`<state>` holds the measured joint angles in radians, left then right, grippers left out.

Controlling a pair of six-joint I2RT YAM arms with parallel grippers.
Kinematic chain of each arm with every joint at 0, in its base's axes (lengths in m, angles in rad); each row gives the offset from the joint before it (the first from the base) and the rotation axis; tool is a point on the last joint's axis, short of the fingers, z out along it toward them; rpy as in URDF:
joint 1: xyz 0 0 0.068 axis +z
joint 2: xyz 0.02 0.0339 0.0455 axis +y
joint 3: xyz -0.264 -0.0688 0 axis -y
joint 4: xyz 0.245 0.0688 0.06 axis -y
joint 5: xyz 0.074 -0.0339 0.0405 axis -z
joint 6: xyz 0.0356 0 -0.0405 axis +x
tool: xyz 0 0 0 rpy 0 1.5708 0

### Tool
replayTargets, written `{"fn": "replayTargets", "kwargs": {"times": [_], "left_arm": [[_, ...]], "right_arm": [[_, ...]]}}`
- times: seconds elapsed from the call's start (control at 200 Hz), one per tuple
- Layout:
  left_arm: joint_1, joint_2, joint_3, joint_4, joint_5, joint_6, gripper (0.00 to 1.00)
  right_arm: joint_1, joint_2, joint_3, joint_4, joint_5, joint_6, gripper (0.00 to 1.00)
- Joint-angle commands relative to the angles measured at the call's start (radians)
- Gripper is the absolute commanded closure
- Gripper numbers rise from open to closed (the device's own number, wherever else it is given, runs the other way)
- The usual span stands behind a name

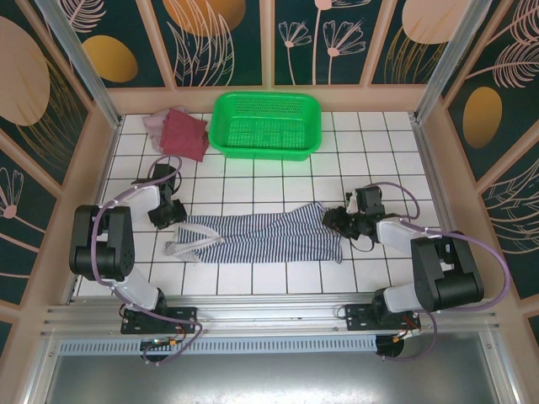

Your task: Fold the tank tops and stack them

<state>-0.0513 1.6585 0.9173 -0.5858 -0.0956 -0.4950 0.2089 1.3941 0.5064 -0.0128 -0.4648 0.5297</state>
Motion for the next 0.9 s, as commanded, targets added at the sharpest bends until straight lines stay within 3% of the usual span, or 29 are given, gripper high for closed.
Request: {"fn": "replayTargets", "kwargs": {"times": [0.0,0.24,0.475,0.651,0.766,0.896], "left_arm": [[0.008,0.011,0.023,-0.115,-0.056,0.026,0.64],[0.008,0.017,0.093,-0.230,-0.065,0.061,0.59],[0.008,-0.099,0.152,-0.338,0.016,0.007,0.52],[-0.069,-0.214,0.048,-0.289,0.214,-0.138,0.51],[-0.153,-0.269,-0.087,-0.133,0.322,-0.272,0.52],[-0.177,-0.286,-0.212,-0.027,0.328,-0.338,0.52]], "right_arm": [[-0.011,-0.021,-0.027,-0.043,0.011,-0.023,0.62],[-0.010,-0.119,-0.061,-0.139,0.012,0.003,0.62],[-0.013,-0.199,0.102,-0.224,0.003,-0.019,0.59],[0.021,-0.029,0.220,-0.072,-0.098,-0.055,0.57],[0.077,0.091,0.292,-0.023,-0.125,-0.080,0.58],[0.105,0.210,0.321,0.017,-0.143,-0.100,0.62]]}}
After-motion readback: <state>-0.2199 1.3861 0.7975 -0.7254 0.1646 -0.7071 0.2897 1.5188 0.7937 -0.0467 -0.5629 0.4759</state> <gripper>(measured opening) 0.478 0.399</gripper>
